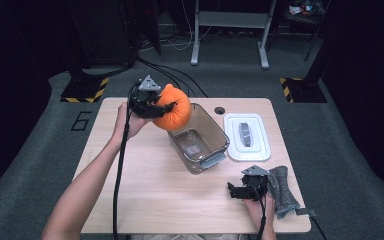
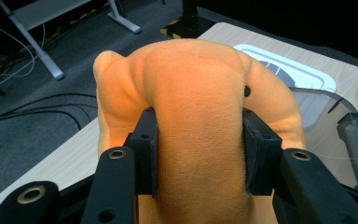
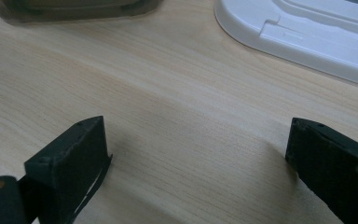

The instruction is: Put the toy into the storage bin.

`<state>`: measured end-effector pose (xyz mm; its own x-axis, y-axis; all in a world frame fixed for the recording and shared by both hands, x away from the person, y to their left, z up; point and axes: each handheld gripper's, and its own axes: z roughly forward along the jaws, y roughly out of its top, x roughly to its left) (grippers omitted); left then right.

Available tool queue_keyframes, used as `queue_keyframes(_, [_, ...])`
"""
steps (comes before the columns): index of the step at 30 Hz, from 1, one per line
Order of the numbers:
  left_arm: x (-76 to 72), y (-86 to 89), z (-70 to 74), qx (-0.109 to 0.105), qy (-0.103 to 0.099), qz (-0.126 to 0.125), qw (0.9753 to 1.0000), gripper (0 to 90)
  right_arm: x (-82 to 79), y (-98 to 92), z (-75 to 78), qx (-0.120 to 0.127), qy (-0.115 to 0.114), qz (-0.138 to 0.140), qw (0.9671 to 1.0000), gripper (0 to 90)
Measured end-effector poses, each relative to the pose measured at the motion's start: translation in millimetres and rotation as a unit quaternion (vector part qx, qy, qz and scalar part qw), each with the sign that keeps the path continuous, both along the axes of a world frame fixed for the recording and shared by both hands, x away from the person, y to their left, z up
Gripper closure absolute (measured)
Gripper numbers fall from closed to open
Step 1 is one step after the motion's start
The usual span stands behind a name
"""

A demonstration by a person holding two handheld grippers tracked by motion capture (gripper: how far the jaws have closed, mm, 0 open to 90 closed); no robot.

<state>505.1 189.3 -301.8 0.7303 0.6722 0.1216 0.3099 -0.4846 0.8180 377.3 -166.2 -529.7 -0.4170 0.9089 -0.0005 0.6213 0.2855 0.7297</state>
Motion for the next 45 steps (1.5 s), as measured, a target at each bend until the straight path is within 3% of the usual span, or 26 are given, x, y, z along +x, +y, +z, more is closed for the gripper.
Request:
queue_keyframes(21, [19.6,-28.1,-36.2,0.000,0.038,-0.017,0.9991,55.5,0.4,-0.5,-0.1,0.001,-0.001,0.004,1.0000,4.6])
queue_keyframes(34, [22.2,-39.2,-47.3,0.005,0.044,-0.021,0.9988,55.3,0.1,0.1,-0.1,-0.001,-0.001,-0.001,1.0000,4.6])
queue_keyframes(45, [28.3,-50.2,-64.7,0.023,0.062,-0.022,0.9976,54.5,-0.1,0.3,-0.2,-0.001,-0.002,-0.001,1.0000,4.7])
